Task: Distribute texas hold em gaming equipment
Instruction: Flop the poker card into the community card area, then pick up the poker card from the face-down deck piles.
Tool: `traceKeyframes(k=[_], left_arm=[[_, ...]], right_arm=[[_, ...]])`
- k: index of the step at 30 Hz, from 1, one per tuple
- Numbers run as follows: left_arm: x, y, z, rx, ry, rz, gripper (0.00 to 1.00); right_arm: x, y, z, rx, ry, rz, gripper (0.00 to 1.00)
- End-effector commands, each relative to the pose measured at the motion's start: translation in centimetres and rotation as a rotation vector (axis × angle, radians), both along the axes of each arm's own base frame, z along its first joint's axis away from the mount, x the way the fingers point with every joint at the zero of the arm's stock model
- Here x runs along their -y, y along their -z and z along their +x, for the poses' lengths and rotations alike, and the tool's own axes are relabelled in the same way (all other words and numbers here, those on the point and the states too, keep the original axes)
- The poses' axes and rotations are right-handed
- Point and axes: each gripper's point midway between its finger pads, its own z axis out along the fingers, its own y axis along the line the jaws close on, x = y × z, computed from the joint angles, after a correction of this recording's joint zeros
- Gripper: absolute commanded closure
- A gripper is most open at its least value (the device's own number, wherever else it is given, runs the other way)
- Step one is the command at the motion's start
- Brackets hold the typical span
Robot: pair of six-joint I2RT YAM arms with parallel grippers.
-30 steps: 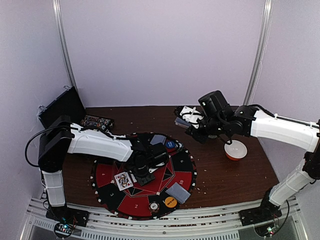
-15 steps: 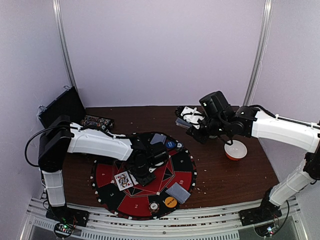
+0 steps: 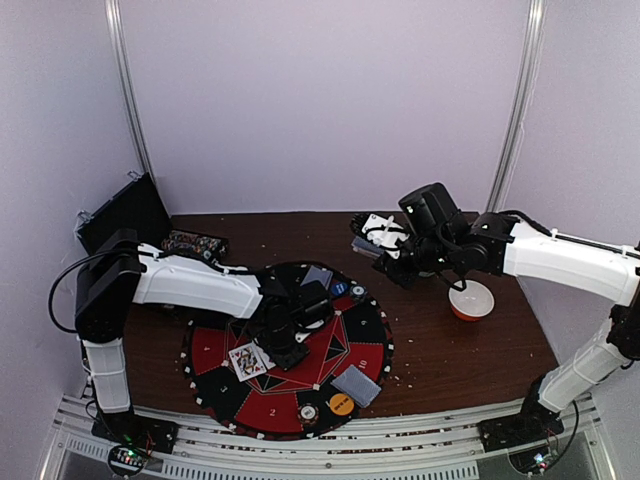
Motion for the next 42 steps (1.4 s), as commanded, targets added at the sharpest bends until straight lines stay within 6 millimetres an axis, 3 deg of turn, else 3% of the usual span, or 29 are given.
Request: traceKeyframes(k=[1,8,17,20,22,26,31,33,37,42], left_arm=[[-0.7,-0.4,-0.8,-0.052,0.003,0.006,0.76],[1.8,-3.9,-0.4,-0.035,0.056,-0.115,0.73],[5.1,-10.9,-0.9,-0.035,0.206,-0.386,0.67],[4.7,-13.9,1.0,-0.025,0.156,-0.524,0.67],[4.3,-16.8,3.3,0.042,0.106,-0.64,0.66],[3.2,-24.0,6.9,0.205,0.034,-0.948,0.47],[2.4,-30.7,6.9,0.207,0.076,-1.427,0.19],[3.4,-31.5,6.7,0.151,0.12,-1.492,0.15],[5.1,-30.6,7.5,0.066,0.139,-1.479,0.03],[6.0,-29.0,8.2,0.049,0.139,-1.419,0.02]], right_arm=[[0.6,-1.2,0.0,0.021,0.017,0.017,0.71],[0.6,-1.3,0.1,0.025,0.019,0.017,0.71],[0.6,-2.1,0.2,0.038,0.02,0.02,0.71],[0.6,-2.3,0.1,0.042,0.02,0.025,0.71],[0.6,-2.3,0.1,0.042,0.017,0.022,0.71],[0.3,-1.8,0.0,0.029,0.002,0.004,0.71],[-1.9,-3.2,-1.4,0.054,-0.092,0.068,0.7],[-2.8,-3.7,-1.8,0.068,-0.124,0.086,0.7],[-4.4,-3.5,-2.2,0.064,-0.163,0.089,0.7],[-5.8,-3.1,-2.5,0.052,-0.194,0.093,0.7]])
